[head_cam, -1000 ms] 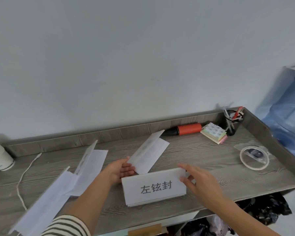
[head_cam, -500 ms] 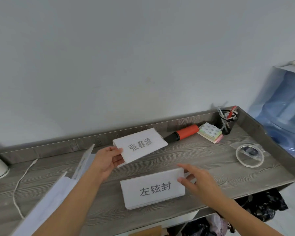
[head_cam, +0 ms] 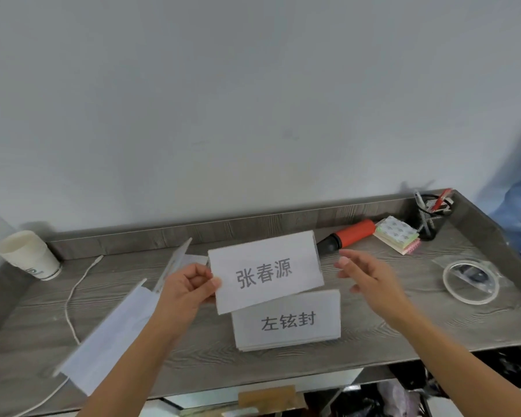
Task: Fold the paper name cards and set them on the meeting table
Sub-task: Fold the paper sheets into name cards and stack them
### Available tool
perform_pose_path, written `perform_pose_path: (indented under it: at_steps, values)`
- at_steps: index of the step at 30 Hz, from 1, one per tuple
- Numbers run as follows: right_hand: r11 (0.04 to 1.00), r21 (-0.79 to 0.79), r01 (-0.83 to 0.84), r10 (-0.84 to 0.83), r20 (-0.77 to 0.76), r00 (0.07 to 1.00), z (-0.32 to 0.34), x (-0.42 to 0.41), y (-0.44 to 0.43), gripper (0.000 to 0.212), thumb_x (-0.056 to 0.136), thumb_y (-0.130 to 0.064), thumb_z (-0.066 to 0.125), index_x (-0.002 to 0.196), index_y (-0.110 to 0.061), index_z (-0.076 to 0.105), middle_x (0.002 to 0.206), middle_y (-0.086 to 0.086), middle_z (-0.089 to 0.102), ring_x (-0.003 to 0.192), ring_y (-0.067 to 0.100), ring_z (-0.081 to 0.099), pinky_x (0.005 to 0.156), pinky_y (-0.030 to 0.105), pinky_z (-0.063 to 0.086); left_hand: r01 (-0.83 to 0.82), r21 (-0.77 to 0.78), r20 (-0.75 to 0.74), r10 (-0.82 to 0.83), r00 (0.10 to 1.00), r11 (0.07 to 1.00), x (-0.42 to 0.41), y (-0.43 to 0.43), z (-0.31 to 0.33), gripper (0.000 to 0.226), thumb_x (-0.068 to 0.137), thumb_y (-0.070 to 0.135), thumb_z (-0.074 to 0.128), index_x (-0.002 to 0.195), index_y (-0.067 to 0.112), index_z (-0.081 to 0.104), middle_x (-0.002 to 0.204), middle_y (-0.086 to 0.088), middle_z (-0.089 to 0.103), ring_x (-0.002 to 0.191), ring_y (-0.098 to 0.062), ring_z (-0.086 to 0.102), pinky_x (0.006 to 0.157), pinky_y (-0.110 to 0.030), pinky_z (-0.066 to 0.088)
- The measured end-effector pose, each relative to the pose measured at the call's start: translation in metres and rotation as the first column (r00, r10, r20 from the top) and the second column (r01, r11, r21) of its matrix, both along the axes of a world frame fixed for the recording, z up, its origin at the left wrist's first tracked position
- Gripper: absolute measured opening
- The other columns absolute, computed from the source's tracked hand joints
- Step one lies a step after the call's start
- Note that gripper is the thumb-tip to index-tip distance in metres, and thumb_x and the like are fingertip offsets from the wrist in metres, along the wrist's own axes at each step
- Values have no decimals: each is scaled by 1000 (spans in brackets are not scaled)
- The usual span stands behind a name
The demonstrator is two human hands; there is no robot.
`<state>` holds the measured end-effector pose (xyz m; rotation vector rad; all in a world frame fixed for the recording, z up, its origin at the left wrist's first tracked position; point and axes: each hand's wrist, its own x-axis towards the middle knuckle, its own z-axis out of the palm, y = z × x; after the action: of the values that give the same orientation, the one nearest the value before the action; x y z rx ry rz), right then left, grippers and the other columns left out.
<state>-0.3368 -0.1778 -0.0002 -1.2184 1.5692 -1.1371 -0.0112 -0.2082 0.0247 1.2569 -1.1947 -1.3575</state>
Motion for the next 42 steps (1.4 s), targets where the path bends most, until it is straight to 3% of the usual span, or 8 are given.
perform_pose_path:
  at_steps: [5, 18, 24, 29, 32, 34, 37, 42]
  values:
    - [996, -80, -25, 18, -86, 996, -4, 9, 6, 17, 87, -13, 66, 97, -26, 71, 82, -12, 76, 77, 5, 69, 63, 17, 50, 58, -93, 115, -47, 992, 994, -5, 17, -10, 12, 84, -9, 60, 77, -1, 56, 74, -8, 76, 74, -17, 73, 63, -25, 59]
    - [998, -65, 14, -41, -433, 901, -29, 4, 42, 5, 82, -24, 74, 82, -29, 73, 73, -15, 70, 76, -3, 63, 62, 9, 46, -9, -163, 606, 107, 788, 987, -20, 46, -55, 11, 78, 16, 76, 70, 14, 68, 65, 2, 67, 62, -12, 59, 58, -23, 45]
    - [987, -151, -58, -33, -540, 841, -29, 8, 41, 42, 85, -30, 69, 124, -37, 55, 99, -21, 63, 84, -1, 63, 67, 16, 45, -67, -210, 557, 176, 811, 975, -25, 48, -55, 16, 81, 14, 72, 94, 21, 66, 85, 10, 70, 79, -5, 66, 72, -22, 54]
    - [989, -118, -94, 15, -538, 842, -31, 11, 33, 37, 88, -25, 65, 125, -27, 60, 93, -16, 64, 76, -4, 61, 66, 9, 40, 13, -197, 578, 105, 810, 980, -10, 35, -57, 15, 83, 17, 70, 98, 21, 70, 88, 10, 71, 80, -2, 65, 73, -24, 53]
    - [989, -97, -108, 38, -545, 838, -29, 10, 34, 36, 88, -25, 64, 124, -30, 60, 92, -18, 65, 75, -4, 62, 64, 8, 39, -44, -352, 677, 287, 678, 935, 10, 15, -56, 26, 84, 18, 68, 109, 11, 66, 106, -2, 67, 100, -18, 62, 88, -33, 50]
    - [990, -88, -107, 42, -548, 836, -30, 9, 34, 36, 88, -26, 64, 123, -31, 60, 91, -19, 66, 74, -4, 63, 63, 10, 41, -18, -399, 813, 363, 455, 917, 27, -6, -56, 35, 84, 20, 68, 115, 6, 62, 115, -11, 63, 109, -29, 57, 91, -41, 46]
    - [993, -70, -94, 42, -541, 840, -31, 8, 32, 36, 87, -27, 65, 123, -34, 60, 91, -21, 67, 75, -3, 64, 62, 8, 41, 10, -149, 982, 147, 120, 989, 50, -33, -59, 40, 85, 25, 65, 118, 5, 56, 120, -14, 59, 112, -31, 53, 87, -39, 48]
    - [996, -11, -87, 69, -510, 858, -26, 8, 33, 38, 88, -30, 64, 125, -32, 60, 89, -17, 66, 74, -1, 64, 63, 11, 43, -37, -86, 992, 89, 85, 996, 64, -52, -57, 14, 83, 2, 52, 92, -1, 63, 99, -17, 67, 90, -33, 61, 71, -40, 47]
